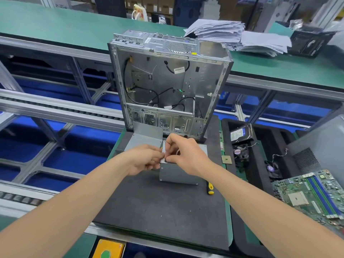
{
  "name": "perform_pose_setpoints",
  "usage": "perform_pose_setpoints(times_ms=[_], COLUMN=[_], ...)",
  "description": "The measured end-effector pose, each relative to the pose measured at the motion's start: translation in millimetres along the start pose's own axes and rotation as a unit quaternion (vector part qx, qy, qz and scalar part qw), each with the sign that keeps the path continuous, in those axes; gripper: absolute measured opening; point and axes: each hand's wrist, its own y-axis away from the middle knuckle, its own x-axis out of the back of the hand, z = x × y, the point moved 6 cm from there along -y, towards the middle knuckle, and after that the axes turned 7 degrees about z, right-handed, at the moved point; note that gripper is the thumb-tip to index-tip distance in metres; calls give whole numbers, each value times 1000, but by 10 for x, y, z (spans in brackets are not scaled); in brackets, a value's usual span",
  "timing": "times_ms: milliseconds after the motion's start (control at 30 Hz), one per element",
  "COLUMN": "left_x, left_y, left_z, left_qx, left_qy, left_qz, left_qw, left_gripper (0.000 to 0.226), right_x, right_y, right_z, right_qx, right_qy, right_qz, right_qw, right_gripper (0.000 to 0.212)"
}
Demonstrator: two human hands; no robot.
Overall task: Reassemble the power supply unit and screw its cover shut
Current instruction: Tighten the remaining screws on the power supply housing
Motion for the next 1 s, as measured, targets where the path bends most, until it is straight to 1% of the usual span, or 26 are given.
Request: perform_pose_setpoints(times_ms=[67,167,267,333,433,500,600,633,667,767,833,933,1000], left_x=[4,-8,-10,-13,-17,-14,2,7,14,22,7,-15,-37], left_y=[5,9,-14,-23,-37,-36,0,12,15,-17,-29,-21,-7], left_z=[-9,-7,-16,-15,-20,-13,-11,-18,-33,-84,-89,-67,-40], left_qx=[5,9,7,6,11,11,21,21,21,24,17,14,15], left_qy=[11,17,21,25,33,31,56,65,75,99,93,80,69], left_qz=[-7,-18,-19,-20,-32,-64,-122,-129,-125,-71,-52,-55,-68], left_qw=[1000,1000,1000,999,999,997,991,989,989,992,994,995,995], left_gripper=[11,3,18,18,10,9,22,22,23,39,44,49,46], right_x=[-12,-28,-71,-81,-61,-46,-16,-14,-15,-5,22,107,211], right_y=[-12,-29,-24,-23,-38,-43,-34,-32,-28,-15,-4,32,63], right_z=[-13,-34,-108,-130,-75,-51,7,28,46,84,109,179,278], right_qx=[10,28,74,94,78,68,38,28,21,2,-8,-22,-29], right_qy=[12,38,93,117,91,75,38,27,18,-2,-9,-15,-18], right_qz=[-3,-10,-25,-21,-18,-18,-3,2,6,22,28,35,66], right_qw=[1000,999,993,988,993,995,999,999,1000,1000,1000,999,997], right_gripper=[43,42,42,42,37,36,39,38,38,38,39,40,35])
